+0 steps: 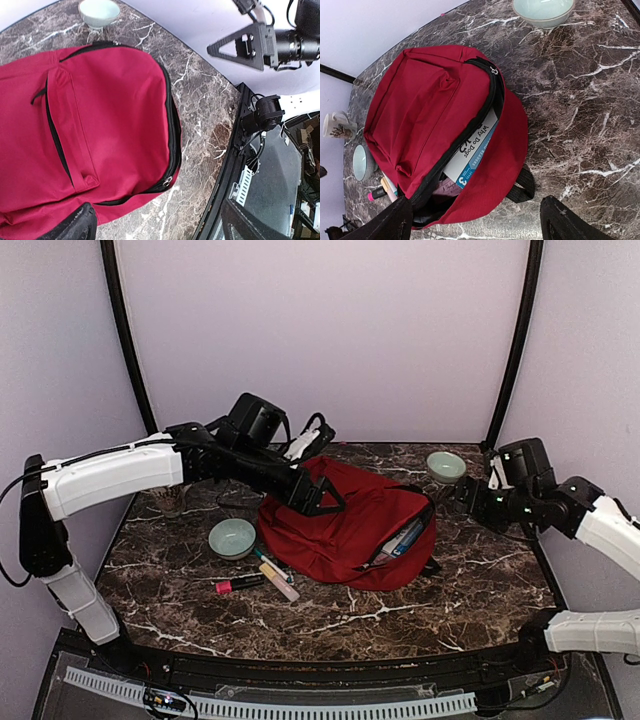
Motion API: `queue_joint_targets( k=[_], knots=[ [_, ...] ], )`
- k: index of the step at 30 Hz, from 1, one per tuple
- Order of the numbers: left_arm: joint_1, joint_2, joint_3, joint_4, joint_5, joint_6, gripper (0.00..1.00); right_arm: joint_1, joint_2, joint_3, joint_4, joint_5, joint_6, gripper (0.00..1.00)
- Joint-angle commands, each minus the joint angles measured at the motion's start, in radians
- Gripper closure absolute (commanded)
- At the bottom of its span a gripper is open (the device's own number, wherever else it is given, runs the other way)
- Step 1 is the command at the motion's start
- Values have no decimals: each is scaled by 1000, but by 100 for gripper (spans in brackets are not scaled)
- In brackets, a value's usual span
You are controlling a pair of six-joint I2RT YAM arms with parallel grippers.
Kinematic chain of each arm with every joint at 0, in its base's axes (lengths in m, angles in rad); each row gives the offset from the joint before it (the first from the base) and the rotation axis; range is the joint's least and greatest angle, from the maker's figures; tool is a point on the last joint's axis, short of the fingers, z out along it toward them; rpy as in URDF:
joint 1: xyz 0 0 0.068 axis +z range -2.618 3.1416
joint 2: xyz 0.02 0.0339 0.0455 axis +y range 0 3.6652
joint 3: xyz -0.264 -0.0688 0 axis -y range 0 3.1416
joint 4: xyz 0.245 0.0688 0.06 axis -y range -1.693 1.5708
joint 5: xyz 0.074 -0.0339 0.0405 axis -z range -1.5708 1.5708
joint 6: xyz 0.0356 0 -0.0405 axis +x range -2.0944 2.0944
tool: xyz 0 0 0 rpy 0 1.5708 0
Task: Pack the student bag
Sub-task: Place the largest pocket of the bag in the student bag, then pick up the largest pocket of the bag from the student bag.
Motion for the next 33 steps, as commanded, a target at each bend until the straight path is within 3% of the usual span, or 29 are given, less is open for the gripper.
queue_joint_targets(
  k=[1, 7, 14, 23, 31, 33],
  knots=[
    [-2, -14, -56, 79, 5, -37, 12, -64, 61, 53, 49, 3, 23, 12],
    [-28, 172, 116, 18, -73, -132, 23, -172, 275, 193, 53, -132, -51, 21],
    [-54, 335, 273, -39, -38, -158, 28, -207, 520, 442, 5, -180, -246, 25],
    [-61, 367, 238, -117, 6, -143, 32, -208, 809, 647, -93, -191, -460, 30],
    [-70, 333, 214, -204, -122, -158, 35, -206, 997, 814, -168, -141, -582, 34],
    [-70, 313, 196, -200, -144, -162, 35, -203, 1036, 852, -189, -122, -596, 40]
  ],
)
